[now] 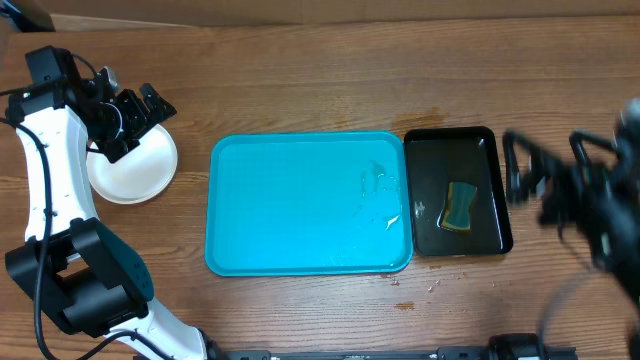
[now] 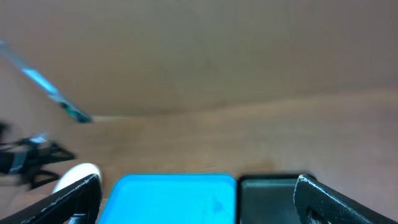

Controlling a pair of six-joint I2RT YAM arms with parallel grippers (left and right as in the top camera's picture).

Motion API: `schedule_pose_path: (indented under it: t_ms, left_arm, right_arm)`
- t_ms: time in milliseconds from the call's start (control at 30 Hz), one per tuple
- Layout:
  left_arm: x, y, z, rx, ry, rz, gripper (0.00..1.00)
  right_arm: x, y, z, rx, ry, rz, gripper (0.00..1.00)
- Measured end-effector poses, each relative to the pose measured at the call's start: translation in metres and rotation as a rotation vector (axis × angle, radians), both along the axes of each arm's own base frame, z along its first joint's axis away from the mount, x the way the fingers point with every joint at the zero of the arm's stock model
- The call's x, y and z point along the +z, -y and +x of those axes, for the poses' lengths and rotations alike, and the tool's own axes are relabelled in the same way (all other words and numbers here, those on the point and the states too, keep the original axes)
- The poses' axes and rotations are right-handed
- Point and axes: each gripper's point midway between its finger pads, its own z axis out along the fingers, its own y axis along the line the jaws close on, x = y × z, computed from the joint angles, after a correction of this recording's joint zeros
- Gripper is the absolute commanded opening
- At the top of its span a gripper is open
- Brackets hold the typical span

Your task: Clean dirty plates on tray and stack at the side

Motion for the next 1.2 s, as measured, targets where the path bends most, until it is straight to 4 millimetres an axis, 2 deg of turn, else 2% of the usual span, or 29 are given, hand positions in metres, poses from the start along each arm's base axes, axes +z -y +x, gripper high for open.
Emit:
schedule_pose_path:
  t_ms: [100,233,333,400,533,767,967,1200]
  left_arm:
    - [0.0,0.0,0.0,0.0,0.0,0.0,1.0]
    - [0.0,0.0,0.0,0.0,0.0,0.0,1.0]
    - [0.0,0.0,0.0,0.0,0.0,0.0,1.0]
    - [0.0,0.0,0.0,0.0,0.0,0.0,1.0]
    - [0.0,0.0,0.0,0.0,0.0,0.0,1.0]
    - [0.0,0.0,0.0,0.0,0.0,0.0,1.0]
    - [0.0,0.0,0.0,0.0,0.0,0.0,1.0]
    - [0.0,0.0,0.0,0.0,0.0,0.0,1.0]
  right_arm:
    - [0.024,-0.003,-0.041,0.03,0.126,0.003,1.0]
    - [0.055,0.01,-0.095,0.002,0.336,0.018,1.0]
    - [0.061,0.019,-0.119,-0.024,0.469,0.012,1.0]
    - [0.053,0.023,-0.126,-0.044,0.537,0.006,1.0]
    - [0.032,0.025,-0.115,-0.071,0.657,0.013,1.0]
    - [-0.021,0.019,-0.073,-0.085,0.827,0.058,1.0]
    - [-0.096,0.011,-0.028,-0.078,0.75,0.087,1.0]
    - [-0.158,0.008,-0.003,-0.084,0.647,0.079,1.0]
